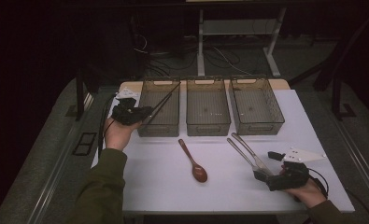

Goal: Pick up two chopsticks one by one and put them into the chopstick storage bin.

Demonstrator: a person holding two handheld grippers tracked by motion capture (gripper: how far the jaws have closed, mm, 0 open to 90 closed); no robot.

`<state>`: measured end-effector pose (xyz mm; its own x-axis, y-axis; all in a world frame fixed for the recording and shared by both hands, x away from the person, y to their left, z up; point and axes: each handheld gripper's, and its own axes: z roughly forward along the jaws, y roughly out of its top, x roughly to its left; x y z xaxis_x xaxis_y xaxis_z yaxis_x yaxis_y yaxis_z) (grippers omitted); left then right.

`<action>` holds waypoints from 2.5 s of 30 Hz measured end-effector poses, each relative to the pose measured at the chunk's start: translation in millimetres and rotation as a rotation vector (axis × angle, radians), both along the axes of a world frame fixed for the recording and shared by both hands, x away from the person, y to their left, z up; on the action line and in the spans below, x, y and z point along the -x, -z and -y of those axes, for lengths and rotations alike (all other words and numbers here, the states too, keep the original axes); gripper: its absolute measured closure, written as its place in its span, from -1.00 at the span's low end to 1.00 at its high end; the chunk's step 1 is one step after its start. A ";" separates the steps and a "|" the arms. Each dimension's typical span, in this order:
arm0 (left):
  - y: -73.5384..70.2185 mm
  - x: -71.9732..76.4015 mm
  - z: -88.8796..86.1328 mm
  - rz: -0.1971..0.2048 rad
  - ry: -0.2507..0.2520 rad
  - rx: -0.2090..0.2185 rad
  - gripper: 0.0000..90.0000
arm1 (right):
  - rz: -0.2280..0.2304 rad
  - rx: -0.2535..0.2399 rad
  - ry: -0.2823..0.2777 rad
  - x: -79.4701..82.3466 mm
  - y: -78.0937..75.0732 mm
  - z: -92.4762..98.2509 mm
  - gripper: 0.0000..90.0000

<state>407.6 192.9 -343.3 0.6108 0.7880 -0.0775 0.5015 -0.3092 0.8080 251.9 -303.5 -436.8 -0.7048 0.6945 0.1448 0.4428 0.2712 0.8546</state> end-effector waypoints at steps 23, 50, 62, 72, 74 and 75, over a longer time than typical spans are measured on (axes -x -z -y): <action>29.9 -52.6 6.8 -0.142 -0.112 -0.073 0.89 | 0.002 -0.007 0.004 0.1 -0.4 2.1 -0.95; 38.9 -57.2 10.1 -0.198 -0.099 -0.119 0.85 | 0.002 -0.011 0.003 0.0 -0.4 2.3 -0.95; 22.5 -49.1 9.4 -0.111 -0.065 -0.047 0.54 | 0.000 -0.010 0.003 0.0 -0.4 2.6 -0.95; 3.1 -31.6 10.8 -0.041 0.010 0.004 0.28 | -0.003 -0.008 0.004 0.1 0.0 2.0 -0.95; 0.5 -25.9 13.5 -0.029 0.019 0.019 0.24 | -0.001 -0.007 0.006 0.0 0.1 1.9 -0.95; -0.6 -23.5 14.5 -0.019 0.028 0.023 0.22 | -0.001 -0.006 0.007 -0.1 0.2 2.0 -0.95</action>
